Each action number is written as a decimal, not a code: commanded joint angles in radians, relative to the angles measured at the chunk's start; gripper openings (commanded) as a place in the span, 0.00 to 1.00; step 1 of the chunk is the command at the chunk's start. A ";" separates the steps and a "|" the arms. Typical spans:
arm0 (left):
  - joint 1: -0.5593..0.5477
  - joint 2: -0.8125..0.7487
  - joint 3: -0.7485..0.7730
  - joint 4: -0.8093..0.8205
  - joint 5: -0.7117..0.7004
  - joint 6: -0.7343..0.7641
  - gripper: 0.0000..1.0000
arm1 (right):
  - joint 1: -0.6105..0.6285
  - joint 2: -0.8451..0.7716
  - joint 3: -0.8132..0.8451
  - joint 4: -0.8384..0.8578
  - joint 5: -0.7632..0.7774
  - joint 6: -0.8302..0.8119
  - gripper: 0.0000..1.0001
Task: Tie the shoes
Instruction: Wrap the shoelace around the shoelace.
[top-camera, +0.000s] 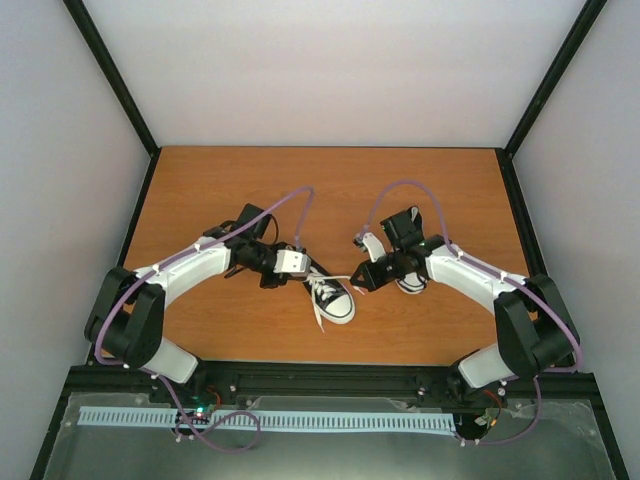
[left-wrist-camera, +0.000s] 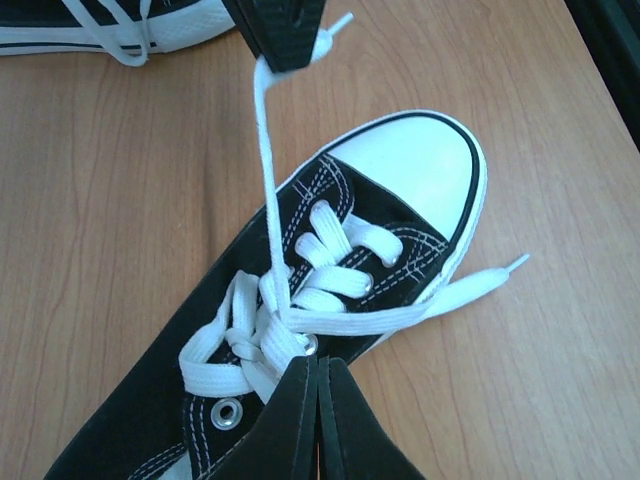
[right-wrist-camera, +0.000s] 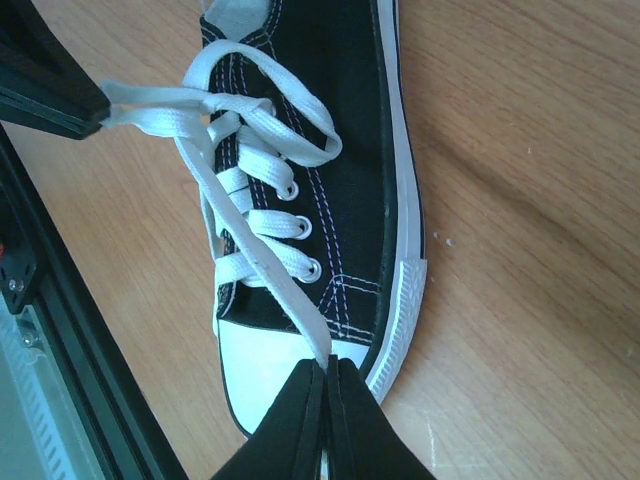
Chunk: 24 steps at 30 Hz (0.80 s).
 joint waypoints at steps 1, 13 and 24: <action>0.004 -0.002 -0.008 0.001 -0.003 0.114 0.01 | -0.028 -0.018 -0.008 -0.011 -0.042 0.008 0.03; 0.004 0.028 -0.037 0.014 -0.068 0.210 0.01 | -0.079 -0.083 -0.100 -0.118 -0.130 0.116 0.03; 0.004 0.042 -0.040 0.013 -0.069 0.251 0.01 | -0.106 -0.102 -0.094 -0.164 -0.132 0.140 0.03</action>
